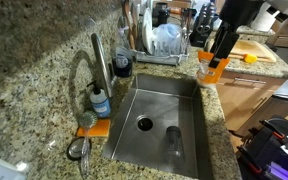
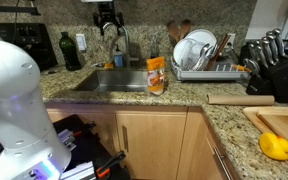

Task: Open the tap

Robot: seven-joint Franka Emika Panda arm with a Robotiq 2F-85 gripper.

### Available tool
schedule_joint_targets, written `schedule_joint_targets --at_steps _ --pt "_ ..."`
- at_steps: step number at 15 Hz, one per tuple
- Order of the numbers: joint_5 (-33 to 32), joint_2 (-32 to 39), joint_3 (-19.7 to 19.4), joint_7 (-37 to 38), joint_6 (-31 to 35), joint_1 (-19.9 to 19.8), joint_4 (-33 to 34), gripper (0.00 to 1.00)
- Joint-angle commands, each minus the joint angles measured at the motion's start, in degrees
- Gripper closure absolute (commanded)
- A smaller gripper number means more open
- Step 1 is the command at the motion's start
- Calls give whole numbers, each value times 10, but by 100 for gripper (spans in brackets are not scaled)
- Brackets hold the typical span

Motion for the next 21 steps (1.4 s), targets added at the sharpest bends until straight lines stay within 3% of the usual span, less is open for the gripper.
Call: schedule_joint_targets --at_steps 1,3,6,7,14,15,19,20,21 --pt "-16 53 -26 35 8 -13 -29 0" --pt "45 89 -57 9 39 -11 -49 0" --pt "141 148 -77 -40 36 -6 -40 0" --pt "117 154 -64 -73 13 2 -38 0" --pt "-83 177 14 11 -39 55 -31 0" --pt "-39 165 10 3 -21 53 -46 0" --pt "-45 164 13 10 -22 55 -46 0" --pt "-121 169 22 16 -12 63 -48 0" --pt "-137 180 30 11 -16 70 -46 0"
